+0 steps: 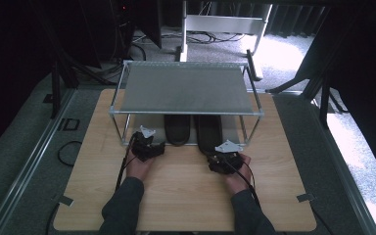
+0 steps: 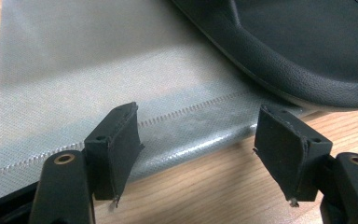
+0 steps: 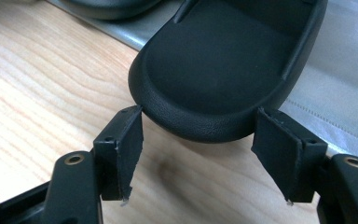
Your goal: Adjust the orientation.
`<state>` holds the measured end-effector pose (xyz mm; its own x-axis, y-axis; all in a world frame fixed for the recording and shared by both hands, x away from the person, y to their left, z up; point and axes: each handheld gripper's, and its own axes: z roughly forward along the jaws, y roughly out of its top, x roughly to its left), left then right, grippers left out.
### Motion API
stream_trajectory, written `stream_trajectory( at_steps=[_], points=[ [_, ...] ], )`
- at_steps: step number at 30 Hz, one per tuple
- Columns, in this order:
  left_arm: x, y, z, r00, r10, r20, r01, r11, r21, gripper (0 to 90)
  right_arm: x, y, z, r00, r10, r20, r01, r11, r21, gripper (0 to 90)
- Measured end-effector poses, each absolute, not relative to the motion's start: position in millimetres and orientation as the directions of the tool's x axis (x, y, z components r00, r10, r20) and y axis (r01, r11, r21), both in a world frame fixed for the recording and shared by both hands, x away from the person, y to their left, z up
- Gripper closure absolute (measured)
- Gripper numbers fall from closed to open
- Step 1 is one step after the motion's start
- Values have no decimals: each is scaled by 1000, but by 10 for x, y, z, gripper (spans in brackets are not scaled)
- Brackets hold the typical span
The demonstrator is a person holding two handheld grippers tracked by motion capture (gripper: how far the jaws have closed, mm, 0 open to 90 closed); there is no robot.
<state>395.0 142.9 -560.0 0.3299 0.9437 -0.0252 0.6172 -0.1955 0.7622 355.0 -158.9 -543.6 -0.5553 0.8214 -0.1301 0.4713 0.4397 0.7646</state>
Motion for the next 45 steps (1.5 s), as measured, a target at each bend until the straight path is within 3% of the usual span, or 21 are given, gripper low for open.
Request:
stream_trajectory(
  at_steps=[33, 39, 45],
  points=[
    [3955, 1448, -5600, 330, 943, -44, 618, -181, 765, 321, 4006, -1510, -5474, -566, 811, -147, 457, 458, 762, 371],
    [3955, 1449, -5600, 329, 943, -44, 618, -180, 765, 324, 4002, -1462, -5479, -605, 779, -164, 438, 498, 749, 497],
    [3956, 1451, -5600, 329, 943, -48, 619, -177, 765, 324, 3950, -1422, -5482, -632, 756, -168, 418, 515, 748, 505]
  ],
)
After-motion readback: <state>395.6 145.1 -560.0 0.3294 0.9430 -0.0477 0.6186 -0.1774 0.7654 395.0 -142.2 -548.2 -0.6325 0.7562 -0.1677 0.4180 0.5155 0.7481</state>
